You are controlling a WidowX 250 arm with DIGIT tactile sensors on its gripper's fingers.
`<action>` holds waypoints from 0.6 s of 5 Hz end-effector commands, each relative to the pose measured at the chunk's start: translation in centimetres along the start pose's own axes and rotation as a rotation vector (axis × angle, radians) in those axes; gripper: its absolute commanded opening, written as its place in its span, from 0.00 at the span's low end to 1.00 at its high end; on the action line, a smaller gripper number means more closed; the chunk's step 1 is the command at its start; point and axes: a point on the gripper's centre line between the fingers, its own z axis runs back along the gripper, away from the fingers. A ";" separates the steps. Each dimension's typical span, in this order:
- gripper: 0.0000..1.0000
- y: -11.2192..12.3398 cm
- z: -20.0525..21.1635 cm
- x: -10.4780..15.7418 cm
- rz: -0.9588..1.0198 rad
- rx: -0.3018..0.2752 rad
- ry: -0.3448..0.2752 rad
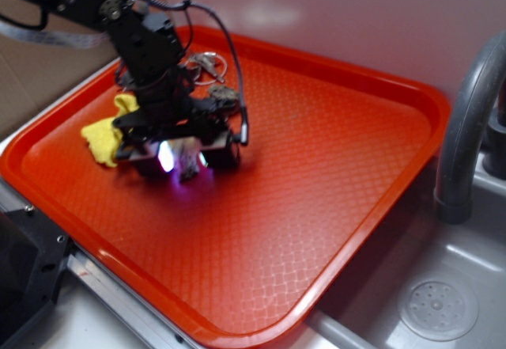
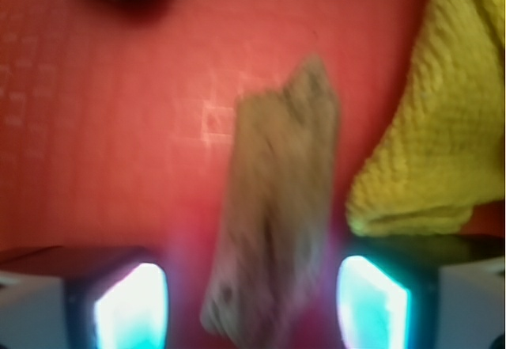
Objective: Grab the wood chip.
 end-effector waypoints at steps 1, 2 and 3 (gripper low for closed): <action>0.00 1.7 -0.6 1.2 0.055 0.055 -0.014; 0.00 1.4 0.3 1.2 -0.089 0.044 -0.006; 0.00 0.5 4.5 -0.2 -0.325 -0.048 -0.004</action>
